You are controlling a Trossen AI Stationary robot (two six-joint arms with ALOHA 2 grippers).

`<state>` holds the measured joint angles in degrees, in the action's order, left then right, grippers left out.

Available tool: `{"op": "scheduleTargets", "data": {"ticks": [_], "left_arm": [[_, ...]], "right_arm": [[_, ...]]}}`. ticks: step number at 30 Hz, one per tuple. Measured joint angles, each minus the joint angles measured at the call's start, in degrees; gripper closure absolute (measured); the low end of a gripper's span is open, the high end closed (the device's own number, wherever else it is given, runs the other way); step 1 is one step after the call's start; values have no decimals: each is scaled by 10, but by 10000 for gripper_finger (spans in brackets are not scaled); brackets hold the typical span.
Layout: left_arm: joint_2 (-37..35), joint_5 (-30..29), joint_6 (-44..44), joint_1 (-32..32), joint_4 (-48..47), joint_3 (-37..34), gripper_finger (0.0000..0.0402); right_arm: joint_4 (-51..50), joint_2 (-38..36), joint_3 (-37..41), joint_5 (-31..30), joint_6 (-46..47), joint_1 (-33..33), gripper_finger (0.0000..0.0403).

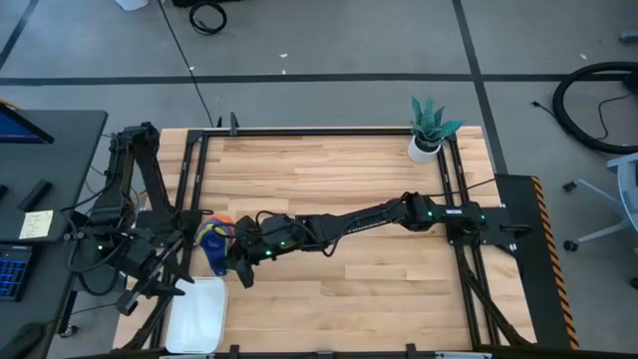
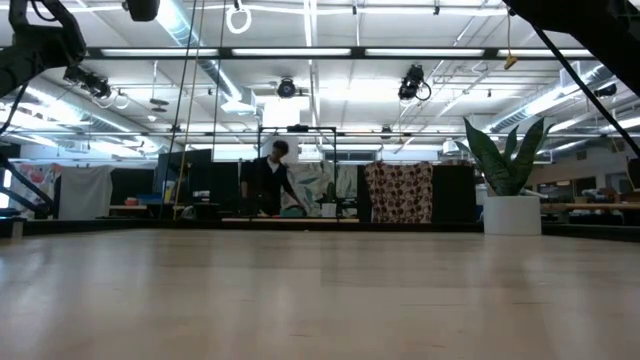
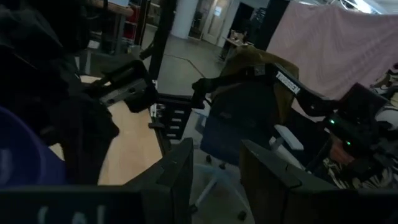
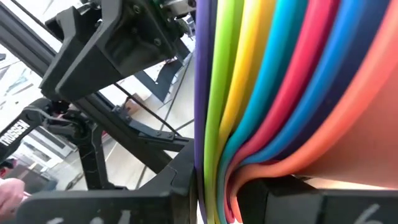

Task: Nest measuring cups in basket
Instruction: Put the nested measuring cups into the white bin

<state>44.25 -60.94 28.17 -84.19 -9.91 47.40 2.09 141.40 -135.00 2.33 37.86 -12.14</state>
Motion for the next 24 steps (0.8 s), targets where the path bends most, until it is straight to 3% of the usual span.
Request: {"op": "scheduleTargets", "data": {"ticks": [8,13,17,24], "left_arm": [[0,0,116,0,-98,0,269],[0,1,132,0,-104,0,269],[0,8,132,0,-104,0,269],[0,8,132,0,-104,0,269]], "right_arm": [[5,0,0,-8,-8,2,326],[5,0,0,27,-4,3,326],[4,0,0,82,0,5,326],[-11,0,0,236,16,15,326]]}}
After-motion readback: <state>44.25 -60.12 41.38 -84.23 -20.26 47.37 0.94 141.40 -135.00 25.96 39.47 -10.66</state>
